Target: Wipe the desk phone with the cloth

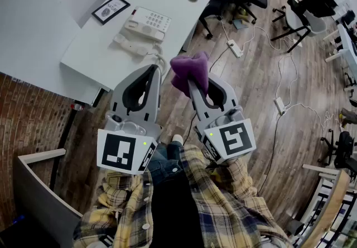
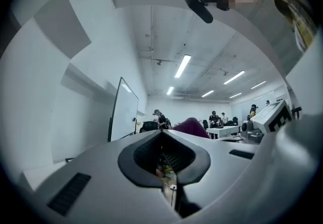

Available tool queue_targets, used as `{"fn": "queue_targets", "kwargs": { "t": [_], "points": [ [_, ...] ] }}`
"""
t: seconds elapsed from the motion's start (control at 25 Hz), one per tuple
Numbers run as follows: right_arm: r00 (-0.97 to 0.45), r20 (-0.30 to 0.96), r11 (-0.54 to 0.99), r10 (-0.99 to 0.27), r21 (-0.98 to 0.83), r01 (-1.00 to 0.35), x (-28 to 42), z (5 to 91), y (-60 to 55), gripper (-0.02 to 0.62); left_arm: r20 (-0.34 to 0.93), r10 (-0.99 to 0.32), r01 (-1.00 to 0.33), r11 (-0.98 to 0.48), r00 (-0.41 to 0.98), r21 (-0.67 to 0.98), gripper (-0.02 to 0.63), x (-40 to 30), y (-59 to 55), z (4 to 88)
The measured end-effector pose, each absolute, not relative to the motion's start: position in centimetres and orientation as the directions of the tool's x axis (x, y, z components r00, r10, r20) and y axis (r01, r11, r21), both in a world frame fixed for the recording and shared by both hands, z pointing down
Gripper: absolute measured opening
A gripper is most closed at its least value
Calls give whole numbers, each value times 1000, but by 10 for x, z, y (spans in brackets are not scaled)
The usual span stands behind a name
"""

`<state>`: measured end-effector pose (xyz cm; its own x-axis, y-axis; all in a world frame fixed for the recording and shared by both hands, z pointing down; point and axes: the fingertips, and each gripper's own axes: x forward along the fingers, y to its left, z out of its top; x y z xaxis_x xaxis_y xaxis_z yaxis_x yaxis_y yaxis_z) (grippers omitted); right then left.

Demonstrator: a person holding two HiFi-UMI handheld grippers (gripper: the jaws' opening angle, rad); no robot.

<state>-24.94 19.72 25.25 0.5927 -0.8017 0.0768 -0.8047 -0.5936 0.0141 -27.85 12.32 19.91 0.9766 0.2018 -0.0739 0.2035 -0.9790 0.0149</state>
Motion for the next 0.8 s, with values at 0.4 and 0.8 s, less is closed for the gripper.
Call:
{"fn": "queue_targets", "kwargs": {
  "t": [0.4,0.8],
  "points": [
    [588,51,-589,-807,9,-808,-238,255,210,69,-78,159,160,-987,984,2,15,-273,126,203],
    [573,71,-574,-817,6,-819,-222,265,232,69,-69,114,114,-993,991,1,15,-254,137,211]
  ]
}}
